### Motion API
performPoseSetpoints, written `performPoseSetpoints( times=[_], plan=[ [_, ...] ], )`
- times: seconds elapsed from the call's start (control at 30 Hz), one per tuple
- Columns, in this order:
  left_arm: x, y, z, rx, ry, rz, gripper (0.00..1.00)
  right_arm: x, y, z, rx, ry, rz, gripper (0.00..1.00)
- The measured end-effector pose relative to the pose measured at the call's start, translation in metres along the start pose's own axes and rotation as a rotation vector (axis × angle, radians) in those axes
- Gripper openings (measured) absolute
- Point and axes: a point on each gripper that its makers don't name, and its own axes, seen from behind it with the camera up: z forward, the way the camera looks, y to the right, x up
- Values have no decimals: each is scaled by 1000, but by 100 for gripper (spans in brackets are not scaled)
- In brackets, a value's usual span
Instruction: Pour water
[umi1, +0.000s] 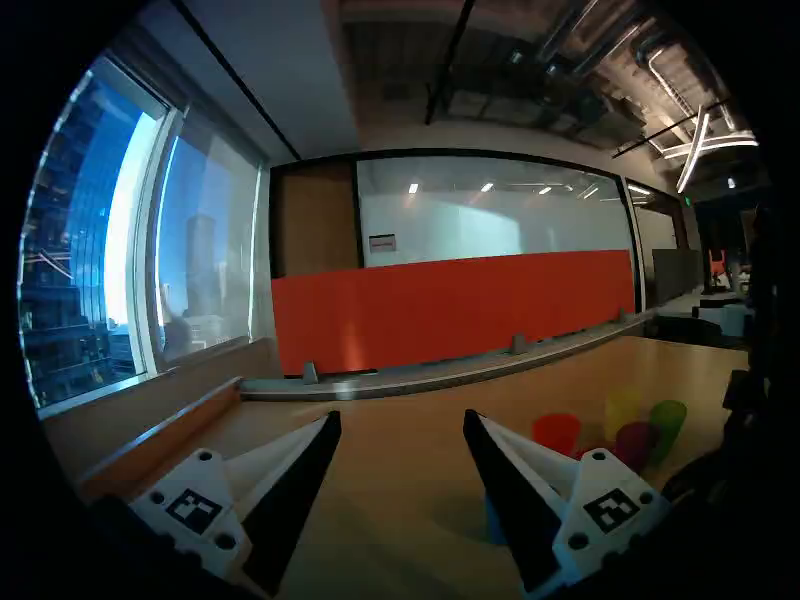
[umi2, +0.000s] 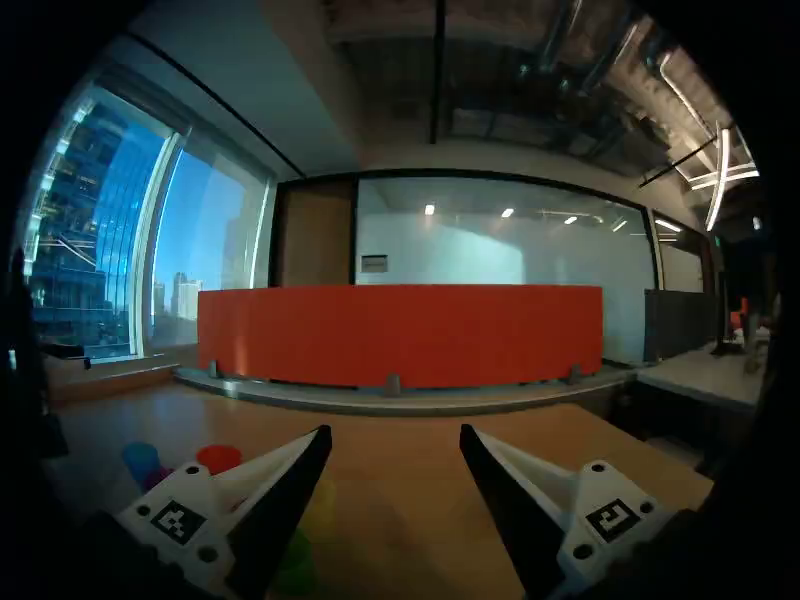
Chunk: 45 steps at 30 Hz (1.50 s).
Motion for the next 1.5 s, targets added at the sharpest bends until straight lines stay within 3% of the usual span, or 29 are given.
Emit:
performPoseSetpoints(
  times=[0.5, 0.8, 1.1, 1.5],
  plan=[
    [-21, 1, 6, 77, 24, -66, 90, -18, 10, -2, -50, -39, -7, 99],
    [-33, 2, 9, 124, 33, -64, 90, -13, 6, -2, -45, -31, 30, 99],
    [-52, 11, 16, 116, 19, -90, 91, -10, -1, 2, -39, -39, 41, 99],
    [-63, 1, 31, 110, 20, -83, 90, -20, 3, 4, -46, -63, 35, 99]
  ],
)
